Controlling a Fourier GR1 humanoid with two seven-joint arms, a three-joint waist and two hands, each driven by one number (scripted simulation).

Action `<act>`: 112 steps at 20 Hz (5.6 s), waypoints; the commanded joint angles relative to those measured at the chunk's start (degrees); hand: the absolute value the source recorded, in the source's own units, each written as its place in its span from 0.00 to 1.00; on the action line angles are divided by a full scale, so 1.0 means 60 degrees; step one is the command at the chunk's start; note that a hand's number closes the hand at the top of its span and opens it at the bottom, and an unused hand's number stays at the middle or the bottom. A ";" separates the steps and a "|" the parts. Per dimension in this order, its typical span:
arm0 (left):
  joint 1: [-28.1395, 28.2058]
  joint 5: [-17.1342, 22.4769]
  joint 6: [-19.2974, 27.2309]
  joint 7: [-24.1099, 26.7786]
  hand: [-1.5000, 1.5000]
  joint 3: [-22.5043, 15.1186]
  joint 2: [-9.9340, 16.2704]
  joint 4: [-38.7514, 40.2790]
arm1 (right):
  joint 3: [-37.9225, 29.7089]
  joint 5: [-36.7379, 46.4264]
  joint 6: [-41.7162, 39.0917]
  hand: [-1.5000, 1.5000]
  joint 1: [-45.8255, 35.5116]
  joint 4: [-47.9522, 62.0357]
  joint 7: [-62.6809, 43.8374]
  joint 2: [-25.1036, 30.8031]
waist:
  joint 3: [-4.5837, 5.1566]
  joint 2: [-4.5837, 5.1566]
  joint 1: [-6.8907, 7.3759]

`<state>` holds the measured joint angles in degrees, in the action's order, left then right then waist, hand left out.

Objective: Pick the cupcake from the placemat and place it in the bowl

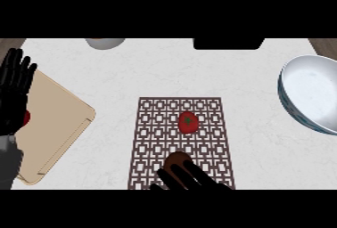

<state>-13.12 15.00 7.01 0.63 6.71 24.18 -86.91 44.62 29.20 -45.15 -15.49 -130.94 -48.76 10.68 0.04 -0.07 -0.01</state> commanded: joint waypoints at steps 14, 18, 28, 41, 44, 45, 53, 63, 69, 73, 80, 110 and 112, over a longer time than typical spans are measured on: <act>-0.0210 -0.0540 -0.0266 -0.0063 0.50 0.0308 -0.0568 0.0137 | -0.0539 0.2370 0.1274 0.00 0.0345 0.3174 0.3115 0.0281 | -0.0010 0.0016 0.0014; -0.0070 -0.0383 -0.0842 0.0068 0.50 0.0825 -0.0285 0.0386 | -0.0086 0.2748 0.1396 0.00 0.0970 0.2937 0.3369 0.0064 | -0.0007 0.0008 0.0002; -0.0315 -0.0723 -0.0840 0.0302 0.50 0.0765 -0.0835 0.0659 | -0.0325 0.3805 0.1973 0.00 0.0436 0.4954 0.4796 -0.0593 | -0.0006 0.0014 0.0007; 0.0025 -0.1183 -0.0640 -0.0159 0.50 0.0746 -0.1222 -0.0161 | -0.0787 0.4649 0.2194 0.00 0.0776 0.6261 0.5585 -0.1033 | -0.0008 0.0006 0.0020; -0.0420 -0.1184 -0.0690 -0.0363 0.50 0.0861 -0.1044 -0.0018 | -0.0443 0.5133 0.2884 0.00 0.1185 0.6749 0.5456 -0.1301 | -0.0008 0.0007 0.0000; -0.0428 -0.1082 -0.0963 -0.0074 0.50 0.1152 -0.0866 0.0475 | -0.0811 0.5062 0.2142 0.00 0.0827 0.6430 0.5252 -0.1428 | -0.0006 0.0009 -0.0003; 0.0185 -0.1273 -0.1021 0.0481 0.50 0.0996 -0.1242 0.0233 | -0.1154 0.5345 0.3680 1.00 0.0753 0.7014 0.6991 -0.0883 | -0.0007 0.0009 0.0007; 0.0119 -0.1161 -0.0912 -0.0089 0.50 0.1516 -0.0917 0.0282 | -0.3330 0.5316 0.4541 1.00 0.2296 0.6236 0.7423 0.1452 | -0.0015 -0.0054 -0.0694; 0.0468 -0.1191 -0.0584 -0.0043 0.50 0.1965 -0.0776 0.0057 | -0.7517 0.4338 0.4991 1.00 0.2992 0.7633 0.6775 0.3412 | -0.0075 -0.0103 -0.1829; 0.0731 -0.1229 -0.0549 0.0046 0.50 0.1951 -0.0906 0.0051 | -0.9971 0.3156 0.5210 1.00 0.3247 0.8551 0.7808 0.5052 | -0.0067 -0.0106 -0.1652; 0.0623 -0.1088 -0.0838 -0.0058 0.50 0.1791 -0.0857 -0.0166 | -1.3579 0.1345 0.5383 1.00 0.3867 1.1013 1.0698 0.7764 | -0.0058 -0.0107 -0.1058; -0.0064 -0.1026 -0.1313 -0.0039 0.50 0.1322 -0.1090 0.0087 | -1.3749 -0.3535 0.0799 1.00 0.0134 1.1305 0.9725 0.9799 | 0.0007 0.0015 0.0168; -0.0675 -0.1359 -0.1040 0.0086 0.50 0.1233 -0.1117 0.0736 | -1.3156 -0.3718 0.0722 1.00 -0.0377 1.0656 0.8824 0.9456 | 0.0012 0.0032 0.0132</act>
<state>-15.32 6.97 0.61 1.21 13.17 16.56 -84.50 -39.08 8.97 -39.24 -13.39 -60.88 12.04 70.17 0.08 0.12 0.85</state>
